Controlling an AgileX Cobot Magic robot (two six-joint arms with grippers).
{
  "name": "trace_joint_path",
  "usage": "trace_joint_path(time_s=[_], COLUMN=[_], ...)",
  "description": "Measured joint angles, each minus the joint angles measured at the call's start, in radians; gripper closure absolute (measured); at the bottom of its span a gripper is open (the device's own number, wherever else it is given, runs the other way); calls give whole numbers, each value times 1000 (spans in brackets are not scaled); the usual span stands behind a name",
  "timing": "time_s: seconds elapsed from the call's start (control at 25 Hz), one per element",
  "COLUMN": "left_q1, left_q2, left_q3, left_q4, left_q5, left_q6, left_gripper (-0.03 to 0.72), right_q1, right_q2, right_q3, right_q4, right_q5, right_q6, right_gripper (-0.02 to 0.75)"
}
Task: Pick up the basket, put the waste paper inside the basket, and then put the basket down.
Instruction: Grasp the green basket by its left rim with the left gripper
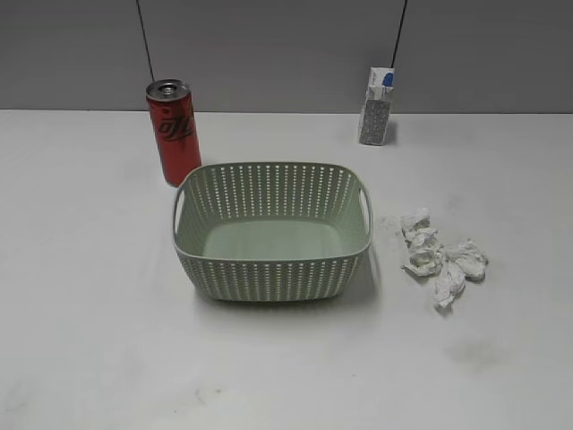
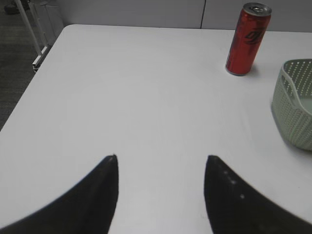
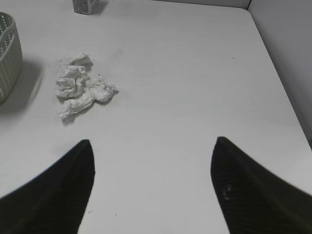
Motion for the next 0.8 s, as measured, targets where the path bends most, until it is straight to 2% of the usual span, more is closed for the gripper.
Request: trace_joint_path(time_s=[0.8], left_q1=[0], left_q2=[0], left_q3=[0], left_q4=[0], left_q5=[0], left_q6=[0], left_gripper=[258], right_q1=[0], right_q2=[0], right_q3=[0], right_q4=[0], right_q5=[0], right_q6=[0], right_gripper=[178])
